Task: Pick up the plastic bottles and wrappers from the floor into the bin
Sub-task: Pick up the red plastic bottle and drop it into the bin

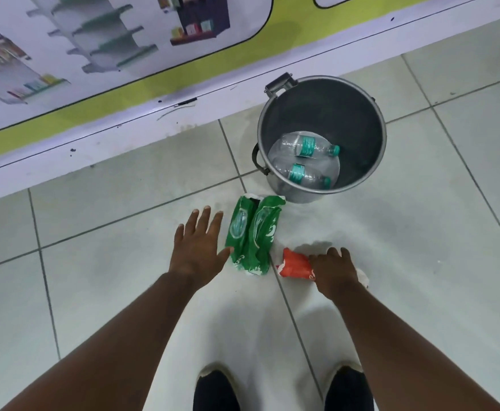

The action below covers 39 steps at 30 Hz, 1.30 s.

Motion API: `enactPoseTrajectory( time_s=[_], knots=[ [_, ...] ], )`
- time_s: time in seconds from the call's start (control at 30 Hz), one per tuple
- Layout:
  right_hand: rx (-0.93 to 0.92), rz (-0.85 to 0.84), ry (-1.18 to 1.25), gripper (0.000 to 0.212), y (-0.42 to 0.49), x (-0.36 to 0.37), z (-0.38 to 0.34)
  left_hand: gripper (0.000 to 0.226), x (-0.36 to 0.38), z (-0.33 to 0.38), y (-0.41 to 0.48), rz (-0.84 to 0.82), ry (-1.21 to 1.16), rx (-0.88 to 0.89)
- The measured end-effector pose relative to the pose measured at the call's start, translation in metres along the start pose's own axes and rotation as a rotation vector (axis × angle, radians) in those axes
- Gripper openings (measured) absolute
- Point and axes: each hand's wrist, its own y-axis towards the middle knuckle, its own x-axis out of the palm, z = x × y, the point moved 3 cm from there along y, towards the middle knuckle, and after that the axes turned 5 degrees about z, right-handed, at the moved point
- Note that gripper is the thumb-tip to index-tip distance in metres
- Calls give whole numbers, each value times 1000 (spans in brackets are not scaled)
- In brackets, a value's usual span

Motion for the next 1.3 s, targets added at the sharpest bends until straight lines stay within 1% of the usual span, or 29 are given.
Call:
enactPoseTrajectory(
  time_s=[0.07,0.17,0.3,0.37,0.47,0.57,0.67,0.73,0.8,0.83,0.87,0.93,0.97,1.0,1.07,1.17,1.23,1.3],
  knots=[
    [30,-2,64,33,-14,-13,4,78,-11,0,-6,2,-27,-41],
    [84,86,202,23,-46,-45,19,79,-44,11,-22,11,-60,-66],
    [115,261,517,26,-95,-122,51,81,-110,43,-39,75,-114,-59],
    [149,365,665,23,-115,-167,67,81,-150,61,-42,117,-131,-36],
    [192,571,913,29,-139,-238,87,80,-212,86,-44,189,-161,-4],
    [210,754,1026,31,-146,-309,96,79,-260,102,-43,260,-175,14],
    [210,865,1105,31,-142,-365,97,80,-284,108,-41,300,-185,26],
    [198,916,1113,33,-134,-386,95,80,-289,108,-39,313,-184,27],
    [176,881,1102,44,-119,-389,96,80,-288,107,-38,315,-182,28],
    [177,813,1074,54,-109,-384,98,80,-286,106,-38,313,-181,27],
    [192,717,1028,70,-99,-377,101,79,-283,104,-38,310,-180,27],
    [259,461,882,105,-79,-351,110,78,-274,99,-39,298,-180,28],
    [292,367,821,115,-73,-337,112,77,-267,95,-40,288,-179,24],
    [310,325,787,118,-72,-325,113,77,-261,91,-42,276,-179,17],
    [273,376,850,111,-78,-305,109,77,-246,85,-47,254,-184,-2],
    [189,464,913,84,-100,-279,92,77,-226,77,-52,209,-183,-31],
    [157,525,864,66,-111,-264,77,77,-212,72,-53,184,-192,-46],
    [102,608,797,55,-118,-254,58,77,-202,67,-53,175,-215,-54]
  ],
)
